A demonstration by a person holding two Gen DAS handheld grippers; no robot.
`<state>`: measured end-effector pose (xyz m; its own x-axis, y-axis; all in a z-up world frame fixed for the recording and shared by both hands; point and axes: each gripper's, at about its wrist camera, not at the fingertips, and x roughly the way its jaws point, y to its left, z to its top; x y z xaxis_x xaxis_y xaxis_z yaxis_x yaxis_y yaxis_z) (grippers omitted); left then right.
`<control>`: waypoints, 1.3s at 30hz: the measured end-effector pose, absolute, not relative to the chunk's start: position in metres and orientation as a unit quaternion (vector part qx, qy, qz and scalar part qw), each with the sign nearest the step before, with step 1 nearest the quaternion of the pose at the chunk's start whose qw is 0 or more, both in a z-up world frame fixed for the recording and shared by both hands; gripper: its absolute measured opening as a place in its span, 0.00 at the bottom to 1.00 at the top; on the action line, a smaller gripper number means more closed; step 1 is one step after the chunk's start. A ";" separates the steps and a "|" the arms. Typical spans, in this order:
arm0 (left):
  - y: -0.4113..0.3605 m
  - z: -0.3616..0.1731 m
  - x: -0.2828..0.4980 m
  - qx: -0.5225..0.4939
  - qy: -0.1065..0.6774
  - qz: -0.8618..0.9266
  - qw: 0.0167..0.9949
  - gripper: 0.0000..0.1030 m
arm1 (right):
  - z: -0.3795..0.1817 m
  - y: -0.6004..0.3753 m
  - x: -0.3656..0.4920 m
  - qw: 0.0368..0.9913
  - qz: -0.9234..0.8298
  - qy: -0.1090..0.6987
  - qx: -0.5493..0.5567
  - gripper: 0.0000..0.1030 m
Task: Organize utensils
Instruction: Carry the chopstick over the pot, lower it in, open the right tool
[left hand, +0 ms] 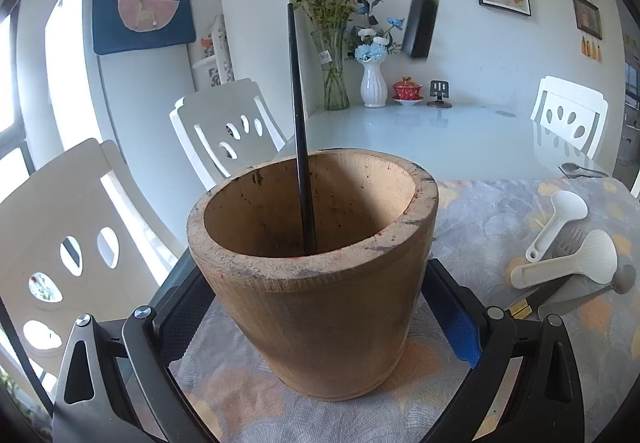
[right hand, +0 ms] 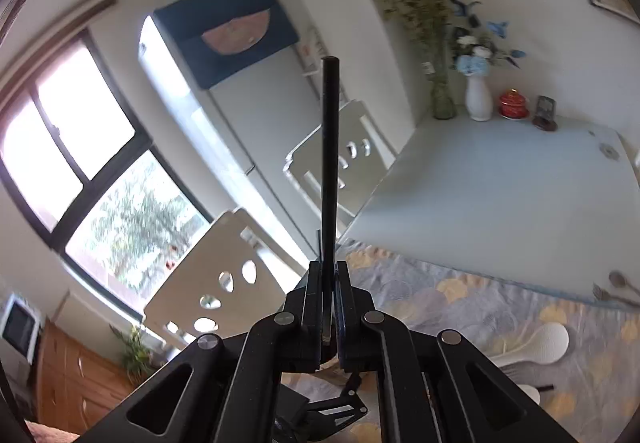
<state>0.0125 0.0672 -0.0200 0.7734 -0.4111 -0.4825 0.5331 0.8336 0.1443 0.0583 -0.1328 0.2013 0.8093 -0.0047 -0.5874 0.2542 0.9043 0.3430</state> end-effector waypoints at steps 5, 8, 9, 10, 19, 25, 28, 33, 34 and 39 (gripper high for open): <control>0.071 -0.020 0.014 0.122 0.230 -0.258 0.930 0.98 | 0.196 -0.120 0.077 0.928 -0.050 0.323 0.181 0.05; 0.068 -0.020 0.013 0.129 0.228 -0.256 0.930 0.98 | 0.192 -0.115 0.089 0.925 -0.045 0.336 0.171 0.05; 0.068 -0.020 0.013 0.129 0.227 -0.257 0.931 0.98 | 0.189 -0.113 0.095 0.922 -0.040 0.346 0.168 0.05; 0.069 -0.020 0.013 0.127 0.226 -0.256 0.931 0.98 | 0.187 -0.112 0.099 0.921 -0.038 0.351 0.167 0.05; 0.068 -0.021 0.013 0.125 0.227 -0.261 0.930 0.98 | 0.155 -0.092 0.139 0.898 -0.030 0.419 0.131 0.05; 0.070 -0.021 0.013 0.120 0.225 -0.259 0.932 0.98 | 0.145 -0.093 0.152 0.883 -0.034 0.448 0.140 0.05; 0.070 -0.021 0.012 0.120 0.225 -0.259 0.932 0.98 | 0.139 -0.092 0.159 0.872 -0.034 0.470 0.133 0.05; 0.070 -0.021 0.015 0.118 0.230 -0.261 0.930 0.98 | 0.130 -0.091 0.166 0.863 -0.029 0.484 0.138 0.05; 0.070 -0.021 0.014 0.118 0.229 -0.260 0.930 0.98 | 0.129 -0.091 0.167 0.863 -0.029 0.484 0.141 0.06; 0.070 -0.021 0.015 0.119 0.229 -0.260 0.930 0.98 | 0.129 -0.097 0.166 0.860 -0.052 0.483 0.154 0.63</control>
